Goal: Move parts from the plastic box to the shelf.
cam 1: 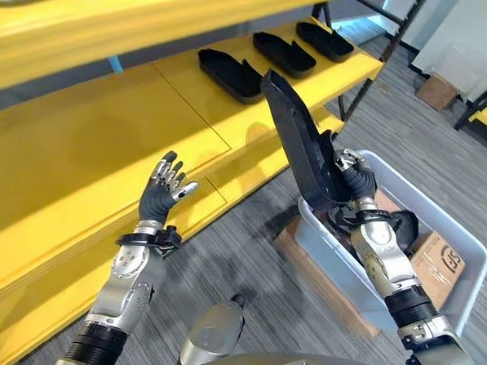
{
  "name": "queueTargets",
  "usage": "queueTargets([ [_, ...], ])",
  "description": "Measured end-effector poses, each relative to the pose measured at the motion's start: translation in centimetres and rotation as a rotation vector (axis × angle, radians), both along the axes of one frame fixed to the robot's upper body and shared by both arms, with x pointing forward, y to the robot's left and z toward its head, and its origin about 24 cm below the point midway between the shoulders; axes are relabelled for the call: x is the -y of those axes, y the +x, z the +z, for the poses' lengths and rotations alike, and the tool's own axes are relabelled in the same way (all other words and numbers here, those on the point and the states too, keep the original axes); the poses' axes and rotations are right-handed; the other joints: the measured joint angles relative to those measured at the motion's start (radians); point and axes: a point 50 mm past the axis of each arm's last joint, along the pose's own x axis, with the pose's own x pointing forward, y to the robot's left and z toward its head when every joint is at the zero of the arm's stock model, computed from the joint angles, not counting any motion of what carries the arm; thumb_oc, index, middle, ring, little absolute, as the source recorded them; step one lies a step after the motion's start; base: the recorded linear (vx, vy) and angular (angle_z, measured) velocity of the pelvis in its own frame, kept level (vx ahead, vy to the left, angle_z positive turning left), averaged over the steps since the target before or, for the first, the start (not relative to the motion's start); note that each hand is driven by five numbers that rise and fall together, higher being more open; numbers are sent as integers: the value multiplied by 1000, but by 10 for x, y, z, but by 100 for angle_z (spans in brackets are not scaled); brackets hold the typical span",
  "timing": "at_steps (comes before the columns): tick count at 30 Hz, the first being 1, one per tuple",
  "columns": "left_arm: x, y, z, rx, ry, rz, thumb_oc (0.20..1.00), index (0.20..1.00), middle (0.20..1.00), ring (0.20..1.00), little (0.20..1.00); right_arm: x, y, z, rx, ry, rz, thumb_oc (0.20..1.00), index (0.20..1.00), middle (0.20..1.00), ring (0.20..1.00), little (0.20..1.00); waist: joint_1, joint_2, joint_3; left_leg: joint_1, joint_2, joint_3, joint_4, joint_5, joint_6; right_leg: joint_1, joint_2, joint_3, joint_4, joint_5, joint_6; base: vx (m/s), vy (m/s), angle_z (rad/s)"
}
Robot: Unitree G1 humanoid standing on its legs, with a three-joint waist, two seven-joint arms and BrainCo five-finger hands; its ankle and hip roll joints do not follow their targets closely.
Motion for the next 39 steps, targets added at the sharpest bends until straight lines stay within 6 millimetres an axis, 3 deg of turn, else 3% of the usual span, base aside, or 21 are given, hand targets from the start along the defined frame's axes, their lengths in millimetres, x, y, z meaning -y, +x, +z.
queueTargets([
  [2, 0, 1, 3, 17, -4, 5, 1000, 1000, 1000, 1000, 1000, -2, -1, -1, -5, -5, 22, 200, 200, 200, 200, 200, -4, 22, -7, 24, -3, -46, -54, 32, 8, -35, 58, 83, 4, -31, 24, 100, 27, 72],
  [4, -1, -2, 3, 17, -3, 6, 1000, 1000, 1000, 1000, 1000, -4, 0, 0, -1, -14, 43, 200, 200, 200, 200, 200, 5, 33, -5, 71, -14, -56, -135, 60, -1, -86, 90, 97, -64, -35, 36, 142, -1, 56],
  [5, 4, -3, -1, 7, -15, -6, 1000, 1000, 1000, 1000, 1000, -4, 0, -2, -7, -14, 43, 200, 200, 200, 200, 200, -9, 55, -2, 96, -18, -73, -152, 84, 10, -109, 122, 100, -179, -29, 48, 152, -42, 18],
  [7, 8, -2, -5, 3, -47, -1, 1000, 1000, 1000, 1000, 1000, -7, 2, 0, -4, -16, 55, 200, 200, 200, 200, 200, -25, 85, 15, 114, 1, -118, -167, 90, 26, -169, 226, 161, -308, -31, 50, 179, -84, 26],
  [8, 13, 1, -8, -5, -58, -10, 1000, 1000, 1000, 1000, 1000, -9, 2, 1, -2, -16, 62, 200, 200, 200, 200, 200, -48, 99, 27, 122, 4, -153, -176, 97, 0, -197, 280, 183, -382, -15, 63, 138, -103, 74],
  [10, 21, 4, -11, -23, -60, -44, 1000, 1000, 1000, 1000, 1000, -11, 1, -2, -19, -21, 67, 200, 200, 200, 200, 200, -86, 80, 31, 160, -24, -173, -206, 94, -15, -247, 312, 179, -436, 41, 54, 105, -111, 82],
  [14, 25, -7, -19, -43, -101, -34, 1000, 1000, 1000, 1000, 1000, -3, -3, -12, -55, -32, 47, 200, 200, 200, 200, 200, -83, 52, 18, 288, -87, -236, -261, 90, -7, -206, 308, 153, -397, 84, 20, 155, -211, 68],
  [15, 26, -12, -23, -55, -112, -27, 1000, 1000, 1000, 1000, 1000, 3, -1, -14, -64, -54, 36, 200, 200, 200, 200, 200, -69, 53, 11, 315, -79, -265, -276, 93, -2, -158, 324, 106, -411, 95, -1, 170, -251, 87],
  [17, 25, -11, -23, -54, -114, -24, 1000, 1000, 1000, 1000, 1000, 4, 2, -10, -51, -62, 35, 200, 200, 200, 200, 200, -67, 68, 14, 316, -63, -265, -276, 91, -6, -155, 366, 93, -423, 101, -42, 94, -159, 39],
  [18, 25, -11, -22, -52, -114, -26, 1000, 1000, 1000, 1000, 1000, 3, 2, -9, -50, -61, 37, 200, 200, 200, 200, 200, -65, 78, 13, 313, -54, -262, -256, 81, -21, -143, 408, 86, -485, 141, -101, 51, -146, 12],
  [19, 24, -11, -22, -52, -105, -27, 1000, 1000, 1000, 1000, 1000, 1, 1, -11, -55, -59, 43, 200, 200, 200, 200, 200, -58, 58, 18, 285, -96, -216, -168, 69, -48, -113, 408, 92, -529, 236, -179, 64, -198, 9],
  [20, 24, -9, -20, -49, -98, -32, 1000, 1000, 1000, 1000, 1000, -1, 2, -11, -57, -47, 41, 200, 200, 200, 200, 200, -47, 7, 42, 212, -162, -177, -8, 25, -87, -90, 353, 77, -527, 193, -201, 55, -203, 30],
  [21, 23, -6, -13, -25, -76, -52, 1000, 1000, 1000, 1000, 1000, 3, 2, -10, -55, -33, 20, 200, 200, 200, 200, 200, -55, -9, 43, 141, -152, -214, 74, -32, -55, -75, 331, 88, -547, 194, -199, 44, -184, 64],
  [22, 22, -1, -3, 10, -57, -62, 1000, 1000, 1000, 1000, 1000, 7, 3, -8, -50, -27, 4, 200, 200, 200, 200, 200, -68, -27, 42, 100, -70, -268, 42, -51, -78, -76, 332, 93, -547, 181, -178, 50, -283, 94],
  [23, 22, 2, 11, 69, -55, -67, 1000, 1000, 1000, 1000, 1000, 17, 6, 0, -23, -57, -8, 200, 200, 200, 200, 200, -59, 5, 44, 119, 170, -322, -219, 24, -211, -54, 380, 75, -498, 67, -72, 31, -279, 77],
  [24, 20, 2, 10, 63, -58, -57, 1000, 1000, 1000, 1000, 1000, 15, 6, -2, -30, -45, -9, 200, 200, 200, 200, 200, -46, -20, 48, 137, 152, -318, -237, 58, -204, -47, 361, 65, -498, 54, -67, 15, -293, 58],
  [33, 30, -4, -1, 16, -91, -86, 1000, 1000, 1000, 1000, 1000, 4, 17, 21, 55, -52, 24, 200, 200, 200, 200, 200, -17, 23, 41, 139, 151, -397, -275, 63, -213, 6, 368, -27, -552, 20, -63, -45, -120, 33],
  [35, 38, -2, -2, 13, -102, -113, 1000, 1000, 1000, 1000, 1000, 5, 19, 26, 72, -74, 26, 200, 200, 200, 200, 200, -40, 41, 53, 98, 152, -313, -259, 88, -230, 3, 356, -83, -544, 14, -79, -22, 36, 64],
  [37, 39, -2, -1, 16, -98, -121, 1000, 1000, 1000, 1000, 1000, 4, 19, 27, 73, -71, 23, 200, 200, 200, 200, 200, -25, 53, 57, 85, 178, -268, -271, 72, -208, -19, 361, -93, -500, -2, -91, 24, 126, 31],
  [38, 38, -2, -1, 16, -94, -121, 1000, 1000, 1000, 1000, 1000, 4, 20, 26, 71, -69, 15, 200, 200, 200, 200, 200, -28, 56, 62, 70, 225, -157, -271, 70, -203, -27, 357, -99, -466, -28, -103, 58, 204, 15],
  [39, 38, -2, -1, 15, -90, -121, 1000, 1000, 1000, 1000, 1000, 3, 20, 26, 67, -61, 10, 200, 200, 200, 200, 200, -29, 49, 70, 68, 225, -148, -250, 66, -197, -28, 344, -100, -450, -41, -112, 97, 234, 11],
])
